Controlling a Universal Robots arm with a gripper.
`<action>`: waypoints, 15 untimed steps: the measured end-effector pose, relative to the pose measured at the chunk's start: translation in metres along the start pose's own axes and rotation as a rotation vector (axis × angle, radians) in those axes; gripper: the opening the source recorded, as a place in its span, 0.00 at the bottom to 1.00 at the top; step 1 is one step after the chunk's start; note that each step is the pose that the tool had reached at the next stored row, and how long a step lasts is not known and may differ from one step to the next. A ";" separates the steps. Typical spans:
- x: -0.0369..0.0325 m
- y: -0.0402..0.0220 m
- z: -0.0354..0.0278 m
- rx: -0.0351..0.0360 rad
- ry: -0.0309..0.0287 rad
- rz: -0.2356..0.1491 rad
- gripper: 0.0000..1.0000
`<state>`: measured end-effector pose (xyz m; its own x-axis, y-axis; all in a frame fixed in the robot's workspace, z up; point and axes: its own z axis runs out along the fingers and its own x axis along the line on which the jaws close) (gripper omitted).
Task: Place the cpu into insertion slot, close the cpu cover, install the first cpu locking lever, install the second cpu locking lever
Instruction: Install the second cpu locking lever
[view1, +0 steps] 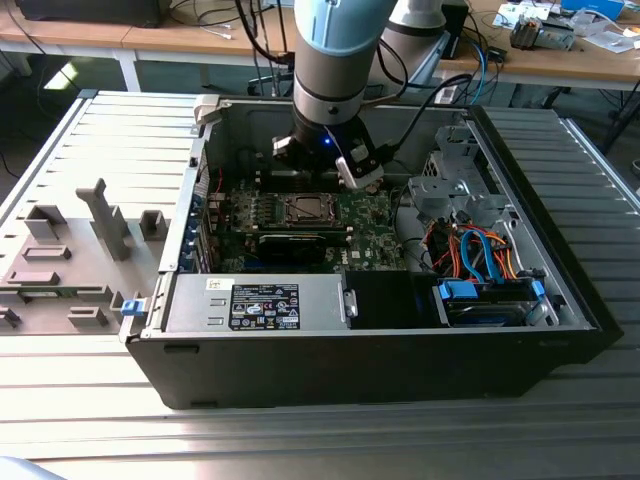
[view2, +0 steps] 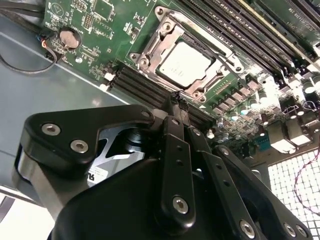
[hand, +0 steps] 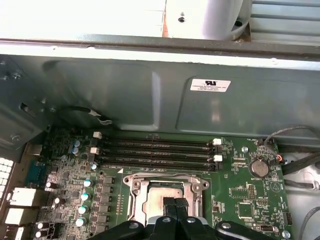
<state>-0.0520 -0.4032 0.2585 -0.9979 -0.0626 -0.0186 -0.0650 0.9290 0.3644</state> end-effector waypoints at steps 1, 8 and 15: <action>0.0000 -0.0005 0.0004 0.0004 -0.0001 0.000 0.11; 0.0001 -0.0018 0.0008 0.1303 0.0086 0.001 0.11; 0.0009 -0.0142 -0.0027 0.1365 0.0088 0.001 0.11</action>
<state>-0.0519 -0.4174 0.2558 -0.9979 -0.0646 -0.0100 -0.0652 0.9700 0.2343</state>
